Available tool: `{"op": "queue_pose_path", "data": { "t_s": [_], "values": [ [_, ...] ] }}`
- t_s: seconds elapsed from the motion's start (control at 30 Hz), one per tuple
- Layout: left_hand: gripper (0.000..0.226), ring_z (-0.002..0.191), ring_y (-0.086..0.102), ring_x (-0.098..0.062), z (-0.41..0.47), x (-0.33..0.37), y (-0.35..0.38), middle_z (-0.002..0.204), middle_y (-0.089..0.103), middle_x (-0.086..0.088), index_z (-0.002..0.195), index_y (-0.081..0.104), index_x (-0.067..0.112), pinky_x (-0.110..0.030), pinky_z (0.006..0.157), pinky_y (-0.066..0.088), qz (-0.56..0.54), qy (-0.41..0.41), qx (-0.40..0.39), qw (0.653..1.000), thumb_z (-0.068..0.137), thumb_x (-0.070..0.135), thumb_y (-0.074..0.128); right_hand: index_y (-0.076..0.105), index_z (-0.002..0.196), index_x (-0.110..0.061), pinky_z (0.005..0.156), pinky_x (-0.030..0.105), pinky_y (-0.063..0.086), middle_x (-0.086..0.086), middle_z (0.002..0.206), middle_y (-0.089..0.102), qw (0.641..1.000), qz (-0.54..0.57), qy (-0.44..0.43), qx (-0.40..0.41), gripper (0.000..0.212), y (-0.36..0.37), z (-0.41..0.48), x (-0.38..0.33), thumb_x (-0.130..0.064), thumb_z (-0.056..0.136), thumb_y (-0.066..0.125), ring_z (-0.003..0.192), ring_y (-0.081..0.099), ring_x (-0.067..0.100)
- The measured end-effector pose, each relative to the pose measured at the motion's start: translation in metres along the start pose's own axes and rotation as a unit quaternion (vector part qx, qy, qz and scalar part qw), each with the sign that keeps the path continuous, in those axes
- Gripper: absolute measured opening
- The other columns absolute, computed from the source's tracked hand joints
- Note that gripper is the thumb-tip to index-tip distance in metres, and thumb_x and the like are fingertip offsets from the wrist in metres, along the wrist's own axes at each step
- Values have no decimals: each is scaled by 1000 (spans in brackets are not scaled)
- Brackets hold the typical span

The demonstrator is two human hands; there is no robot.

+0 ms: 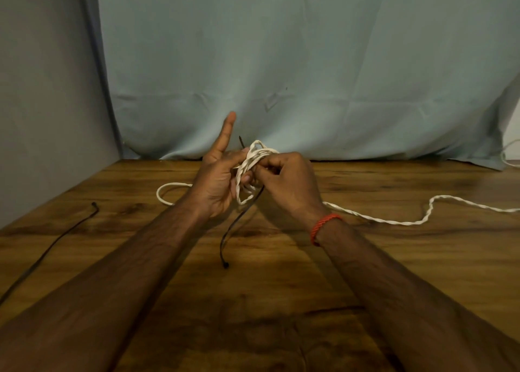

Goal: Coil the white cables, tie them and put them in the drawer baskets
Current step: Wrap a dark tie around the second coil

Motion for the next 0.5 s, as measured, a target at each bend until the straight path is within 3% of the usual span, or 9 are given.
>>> {"op": "queue_pose_path", "data": {
  "t_s": [0.07, 0.1, 0.17, 0.2, 0.33, 0.43, 0.5],
  "values": [
    [57, 45, 48, -11, 2, -3, -2, 82, 67, -16, 145, 50, 32, -18, 40, 44, -10, -15, 34, 999, 98, 0, 54, 82, 86, -24, 64, 30, 56, -5, 71, 74, 1000, -2, 0, -18, 13, 2, -1, -3, -21, 88, 69, 67, 67, 6],
    [47, 46, 48, -11, 3, -5, -2, 81, 69, -14, 141, 54, 18, -18, 38, 42, -18, -22, 54, 998, 98, 0, 55, 82, 85, -23, 61, 25, 53, -8, 69, 73, 1000, 3, 4, -26, 14, 3, -2, -4, -20, 89, 69, 65, 66, 3],
    [32, 47, 46, -12, 2, -9, -2, 74, 68, -13, 127, 59, -7, -16, 38, 39, -8, -24, 97, 995, 96, 1, 57, 82, 85, -23, 60, 13, 46, -15, 66, 69, 999, 20, 14, -40, 14, 4, -3, -6, -18, 88, 70, 65, 64, -3],
    [26, 47, 48, -13, 2, -10, -4, 71, 68, -13, 118, 63, -10, -17, 40, 40, 2, -18, 118, 993, 94, 0, 59, 82, 84, -23, 63, 13, 47, -15, 69, 71, 998, 29, 21, -45, 13, 5, -3, -7, -17, 87, 71, 69, 65, -3],
    [8, 67, 57, -27, 0, -8, -8, 71, 71, -14, 89, 74, 0, -32, 61, 49, 59, 23, 187, 980, 88, -2, 66, 81, 83, -22, 74, 25, 56, -5, 79, 77, 992, 71, 76, -75, 6, 9, -4, -6, -19, 83, 76, 78, 70, 6],
    [10, 72, 68, -27, -2, -6, -11, 77, 74, -15, 85, 76, 4, -34, 67, 57, 122, 49, 215, 968, 88, 1, 67, 81, 84, -17, 60, 22, 51, 0, 73, 76, 980, 116, 115, -112, 4, 12, -6, -5, -16, 83, 77, 63, 66, 5],
    [10, 67, 68, -23, -2, -5, -13, 73, 73, -12, 83, 76, 5, -29, 61, 56, 142, 55, 226, 962, 89, 3, 68, 80, 85, -10, 53, 23, 47, 12, 74, 75, 970, 157, 141, -121, 5, 14, -8, -5, -13, 84, 77, 56, 61, 10]
  ]
}}
Point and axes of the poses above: each hand's wrist, its own z-axis towards the middle knuckle, its own y-axis out of the palm, x = y × z, the point moved 5 cm from there along z, towards the middle knuckle
